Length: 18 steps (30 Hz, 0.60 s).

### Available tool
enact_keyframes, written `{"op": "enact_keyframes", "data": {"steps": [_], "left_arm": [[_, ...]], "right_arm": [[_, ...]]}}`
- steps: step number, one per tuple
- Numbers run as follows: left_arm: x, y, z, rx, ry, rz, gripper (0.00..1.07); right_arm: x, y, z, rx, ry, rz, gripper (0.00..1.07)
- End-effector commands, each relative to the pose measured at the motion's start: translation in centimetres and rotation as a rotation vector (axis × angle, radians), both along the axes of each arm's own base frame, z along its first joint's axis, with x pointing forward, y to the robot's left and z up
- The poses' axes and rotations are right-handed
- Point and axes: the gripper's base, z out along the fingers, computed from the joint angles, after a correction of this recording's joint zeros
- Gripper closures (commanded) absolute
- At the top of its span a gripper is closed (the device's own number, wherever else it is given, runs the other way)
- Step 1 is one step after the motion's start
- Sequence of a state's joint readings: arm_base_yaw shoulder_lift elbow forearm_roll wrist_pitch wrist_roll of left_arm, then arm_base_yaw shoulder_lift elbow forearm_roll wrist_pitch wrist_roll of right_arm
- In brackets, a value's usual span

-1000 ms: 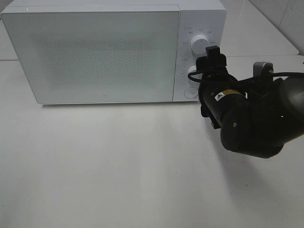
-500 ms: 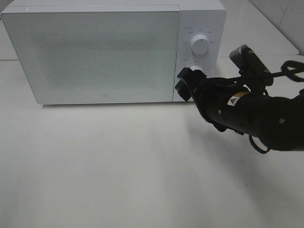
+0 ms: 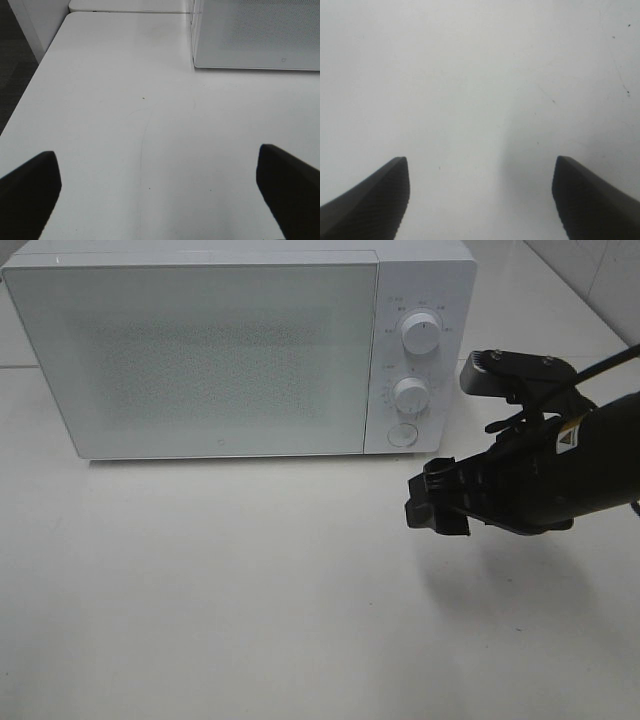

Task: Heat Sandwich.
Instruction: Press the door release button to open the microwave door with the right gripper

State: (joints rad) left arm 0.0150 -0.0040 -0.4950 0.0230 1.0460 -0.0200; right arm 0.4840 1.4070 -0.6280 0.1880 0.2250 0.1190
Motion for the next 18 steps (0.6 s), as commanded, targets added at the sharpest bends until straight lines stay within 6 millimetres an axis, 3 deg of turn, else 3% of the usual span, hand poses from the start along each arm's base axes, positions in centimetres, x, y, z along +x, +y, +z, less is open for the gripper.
{"op": "enact_keyframes", "data": {"steps": [1, 10, 18], "left_arm": [[-0.3, 0.0, 0.0, -0.001, -0.029, 0.002, 0.07], [-0.3, 0.0, 0.0, -0.001, -0.029, 0.002, 0.07], [-0.3, 0.0, 0.0, -0.001, -0.029, 0.002, 0.07]], "right_arm": [[-0.6, -0.5, 1.6, -0.092, 0.042, 0.092, 0.31], [-3.3, -2.2, 5.6, -0.182, 0.056, 0.176, 0.31], [-7.6, -4.4, 9.3, -0.172, -0.015, 0.209, 0.30]]}}
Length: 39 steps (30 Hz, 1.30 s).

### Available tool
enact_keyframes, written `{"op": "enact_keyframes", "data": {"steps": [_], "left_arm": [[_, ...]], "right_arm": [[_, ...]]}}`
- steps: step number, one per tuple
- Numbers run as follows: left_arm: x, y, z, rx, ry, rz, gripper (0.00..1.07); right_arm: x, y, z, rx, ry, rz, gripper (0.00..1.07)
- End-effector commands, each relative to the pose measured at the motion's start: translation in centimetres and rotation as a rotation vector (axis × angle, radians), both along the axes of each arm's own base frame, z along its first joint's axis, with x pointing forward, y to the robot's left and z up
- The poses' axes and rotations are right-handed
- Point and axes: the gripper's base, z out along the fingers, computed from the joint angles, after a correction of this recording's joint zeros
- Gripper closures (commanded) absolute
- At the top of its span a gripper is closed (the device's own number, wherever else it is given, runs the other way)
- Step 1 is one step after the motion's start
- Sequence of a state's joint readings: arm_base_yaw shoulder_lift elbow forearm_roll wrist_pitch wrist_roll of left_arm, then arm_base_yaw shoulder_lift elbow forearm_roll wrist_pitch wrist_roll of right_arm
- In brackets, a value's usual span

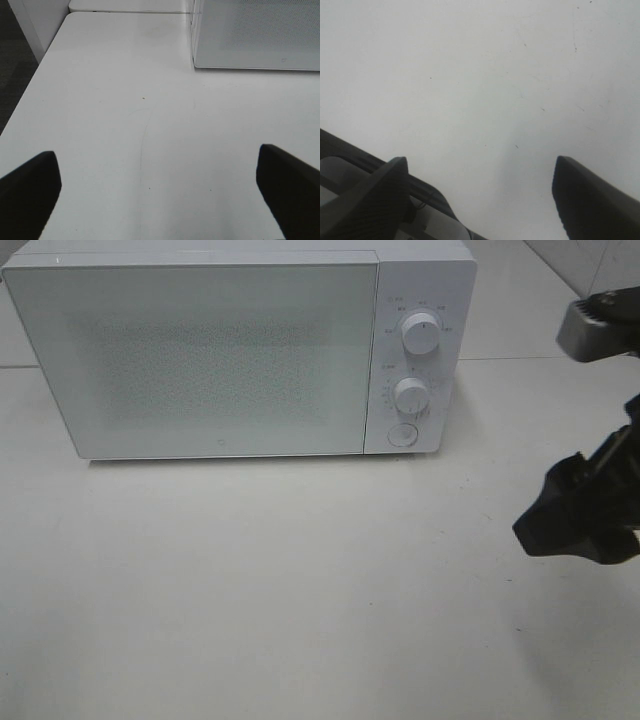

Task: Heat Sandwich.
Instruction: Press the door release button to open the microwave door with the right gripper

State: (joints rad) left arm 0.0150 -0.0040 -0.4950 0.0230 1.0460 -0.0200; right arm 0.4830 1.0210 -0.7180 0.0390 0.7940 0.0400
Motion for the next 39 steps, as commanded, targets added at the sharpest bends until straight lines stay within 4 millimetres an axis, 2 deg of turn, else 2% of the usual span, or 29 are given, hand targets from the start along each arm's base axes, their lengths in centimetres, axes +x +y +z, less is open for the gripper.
{"op": "enact_keyframes", "data": {"steps": [1, 2, 4, 5, 7, 11, 12, 15, 17, 20, 28, 29, 32, 33, 39], "left_arm": [[-0.3, 0.0, 0.0, -0.001, -0.029, 0.002, 0.07], [-0.3, 0.0, 0.0, -0.001, -0.029, 0.002, 0.07], [-0.3, 0.0, 0.0, -0.001, -0.029, 0.002, 0.07], [-0.3, 0.0, 0.0, -0.001, -0.029, 0.002, 0.07], [-0.3, 0.0, 0.0, -0.001, -0.029, 0.002, 0.07], [-0.3, 0.0, 0.0, -0.001, -0.029, 0.002, 0.07], [-0.3, 0.0, 0.0, -0.001, -0.029, 0.002, 0.07], [-0.3, 0.0, 0.0, -0.001, -0.029, 0.002, 0.07], [-0.3, 0.0, 0.0, -0.001, -0.029, 0.002, 0.07], [-0.3, 0.0, 0.0, -0.001, -0.029, 0.002, 0.07], [-0.3, 0.0, 0.0, -0.001, -0.029, 0.002, 0.07], [-0.3, 0.0, 0.0, -0.001, -0.029, 0.002, 0.07], [-0.3, 0.0, 0.0, -0.001, -0.029, 0.002, 0.07], [-0.3, 0.0, 0.0, -0.001, -0.029, 0.002, 0.07], [-0.3, 0.0, 0.0, -0.001, -0.029, 0.002, 0.07]], "right_arm": [[-1.9, -1.1, 1.5, -0.002, -0.041, 0.030, 0.30], [-1.9, -1.1, 1.5, -0.002, -0.041, 0.030, 0.30], [-3.1, -1.8, 2.4, 0.009, -0.082, 0.037, 0.30], [-4.5, -2.6, 3.2, 0.010, -0.131, 0.038, 0.30], [-5.0, -3.0, 3.5, 0.011, -0.149, 0.036, 0.30], [-8.2, -4.9, 4.8, 0.060, -0.233, -0.017, 0.30], [-8.2, -4.9, 4.8, 0.060, -0.233, -0.017, 0.30], [-10.4, -6.3, 5.2, 0.077, -0.292, -0.048, 0.30], [-10.8, -6.6, 5.3, 0.078, -0.301, -0.068, 0.30], [-12.4, -8.1, 5.3, 0.058, -0.357, -0.164, 0.30], [-15.3, -9.5, 5.6, 0.065, -0.521, -0.299, 0.30], [-16.1, -9.6, 5.5, 0.072, -0.554, -0.332, 0.31], [-16.5, -9.7, 4.8, 0.073, -0.569, -0.359, 0.31], [-16.7, -9.6, 3.9, 0.068, -0.564, -0.381, 0.31], [-17.0, -9.4, 0.9, 0.074, -0.573, -0.434, 0.31]]}}
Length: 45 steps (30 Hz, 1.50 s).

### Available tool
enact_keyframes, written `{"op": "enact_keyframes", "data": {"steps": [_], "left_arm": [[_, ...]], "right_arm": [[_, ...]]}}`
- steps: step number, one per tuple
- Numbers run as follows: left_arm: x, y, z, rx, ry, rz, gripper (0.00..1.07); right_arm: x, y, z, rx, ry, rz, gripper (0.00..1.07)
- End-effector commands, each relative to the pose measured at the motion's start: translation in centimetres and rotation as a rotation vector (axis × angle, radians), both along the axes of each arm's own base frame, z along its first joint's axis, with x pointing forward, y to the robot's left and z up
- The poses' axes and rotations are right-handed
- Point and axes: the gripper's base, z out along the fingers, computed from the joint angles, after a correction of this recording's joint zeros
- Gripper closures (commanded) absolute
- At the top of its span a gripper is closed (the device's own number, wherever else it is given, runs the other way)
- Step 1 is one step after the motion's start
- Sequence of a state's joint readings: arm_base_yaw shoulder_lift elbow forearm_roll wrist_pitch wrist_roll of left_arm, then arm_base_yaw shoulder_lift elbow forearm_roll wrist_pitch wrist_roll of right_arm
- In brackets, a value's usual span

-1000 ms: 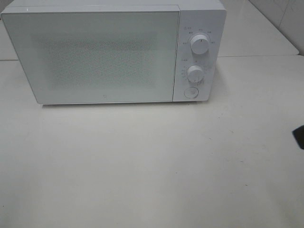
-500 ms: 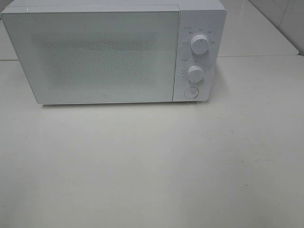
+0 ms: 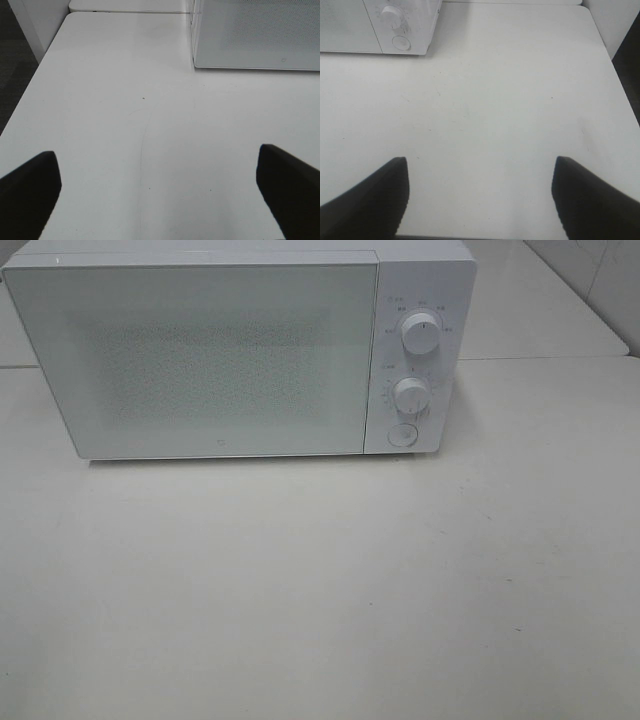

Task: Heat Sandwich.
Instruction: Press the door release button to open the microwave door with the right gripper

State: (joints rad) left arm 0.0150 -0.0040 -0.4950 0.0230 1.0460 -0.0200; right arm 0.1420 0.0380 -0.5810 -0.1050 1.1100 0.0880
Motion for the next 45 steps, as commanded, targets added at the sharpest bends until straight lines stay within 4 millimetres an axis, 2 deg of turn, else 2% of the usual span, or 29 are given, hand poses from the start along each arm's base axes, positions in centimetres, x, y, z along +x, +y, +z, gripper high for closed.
{"op": "enact_keyframes", "data": {"steps": [1, 3, 18, 23, 31, 35, 37, 39, 40, 43, 45], "left_arm": [[-0.3, 0.0, 0.0, -0.001, -0.029, 0.002, 0.07], [-0.3, 0.0, 0.0, -0.001, -0.029, 0.002, 0.07], [-0.2, 0.0, 0.0, -0.001, -0.025, 0.002, 0.07], [-0.2, 0.0, 0.0, -0.001, -0.025, 0.002, 0.07], [-0.2, 0.0, 0.0, -0.001, -0.025, 0.002, 0.07], [-0.2, 0.0, 0.0, -0.001, -0.025, 0.002, 0.07], [-0.2, 0.0, 0.0, -0.001, -0.025, 0.002, 0.07], [-0.2, 0.0, 0.0, -0.001, -0.025, 0.002, 0.07], [-0.2, 0.0, 0.0, -0.001, -0.025, 0.002, 0.07], [-0.2, 0.0, 0.0, -0.001, -0.025, 0.002, 0.07], [-0.2, 0.0, 0.0, -0.001, -0.025, 0.002, 0.07]], "right_arm": [[-0.2, 0.1, -0.9, 0.012, -0.034, -0.023, 0.31], [0.0, 0.3, -1.5, 0.023, -0.058, -0.043, 0.31], [0.1, 0.4, -1.7, 0.031, -0.060, -0.043, 0.31], [0.3, 0.5, -0.5, 0.032, -0.119, -0.040, 0.31], [3.5, 0.8, 1.4, 0.034, -0.209, -0.025, 0.31], [6.1, 1.0, 2.2, 0.033, -0.236, -0.015, 0.31], [6.5, 1.1, 2.3, 0.033, -0.240, -0.013, 0.31], [8.1, 1.2, 2.2, 0.033, -0.242, -0.008, 0.31], [8.1, 1.2, 2.2, 0.033, -0.242, -0.008, 0.31], [10.2, 1.4, 1.8, 0.032, -0.218, -0.003, 0.31], [10.6, 1.5, 1.8, 0.032, -0.214, -0.002, 0.31]]}}
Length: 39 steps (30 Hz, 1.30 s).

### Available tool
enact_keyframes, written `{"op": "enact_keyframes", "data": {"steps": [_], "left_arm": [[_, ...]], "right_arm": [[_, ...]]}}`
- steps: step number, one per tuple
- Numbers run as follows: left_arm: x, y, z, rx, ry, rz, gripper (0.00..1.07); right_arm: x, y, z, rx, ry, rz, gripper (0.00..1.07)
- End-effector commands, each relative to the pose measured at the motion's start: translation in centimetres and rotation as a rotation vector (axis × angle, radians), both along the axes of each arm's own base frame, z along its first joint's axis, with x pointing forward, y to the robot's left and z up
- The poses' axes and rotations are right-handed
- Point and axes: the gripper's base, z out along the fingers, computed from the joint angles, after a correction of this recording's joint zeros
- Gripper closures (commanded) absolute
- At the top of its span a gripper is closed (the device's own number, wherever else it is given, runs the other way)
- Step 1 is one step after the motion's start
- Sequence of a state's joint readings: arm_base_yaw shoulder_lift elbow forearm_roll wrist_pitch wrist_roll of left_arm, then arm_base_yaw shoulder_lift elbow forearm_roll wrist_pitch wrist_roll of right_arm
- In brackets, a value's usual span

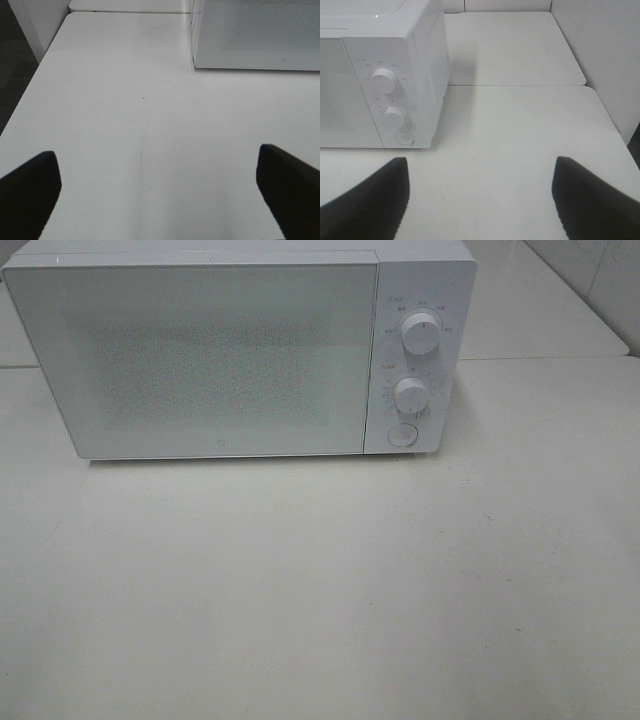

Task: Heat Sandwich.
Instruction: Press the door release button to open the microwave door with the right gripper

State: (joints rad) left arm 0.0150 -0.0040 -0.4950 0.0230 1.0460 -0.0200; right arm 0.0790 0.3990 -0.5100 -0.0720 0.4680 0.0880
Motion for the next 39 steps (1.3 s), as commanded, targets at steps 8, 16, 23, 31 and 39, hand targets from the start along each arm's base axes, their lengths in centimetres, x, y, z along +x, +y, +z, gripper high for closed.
{"op": "enact_keyframes", "data": {"steps": [8, 16, 23, 31, 39], "left_arm": [[-0.2, 0.0, 0.0, -0.001, -0.025, 0.002, 0.07], [-0.2, 0.0, 0.0, -0.001, -0.025, 0.002, 0.07], [-0.2, 0.0, 0.0, -0.001, -0.025, 0.002, 0.07], [-0.2, 0.0, 0.0, -0.001, -0.025, 0.002, 0.07], [-0.2, 0.0, 0.0, -0.001, -0.025, 0.002, 0.07]], "right_arm": [[6.0, 0.5, -1.0, 0.007, 0.014, 0.009, 0.31], [10.0, 1.0, -2.3, 0.030, -0.011, 0.017, 0.31], [12.4, 1.3, -4.1, 0.043, -0.112, 0.037, 0.31], [13.4, 1.4, -6.9, 0.062, -0.172, 0.035, 0.31], [13.3, 1.2, -9.3, 0.112, -0.193, -0.017, 0.31]]}}
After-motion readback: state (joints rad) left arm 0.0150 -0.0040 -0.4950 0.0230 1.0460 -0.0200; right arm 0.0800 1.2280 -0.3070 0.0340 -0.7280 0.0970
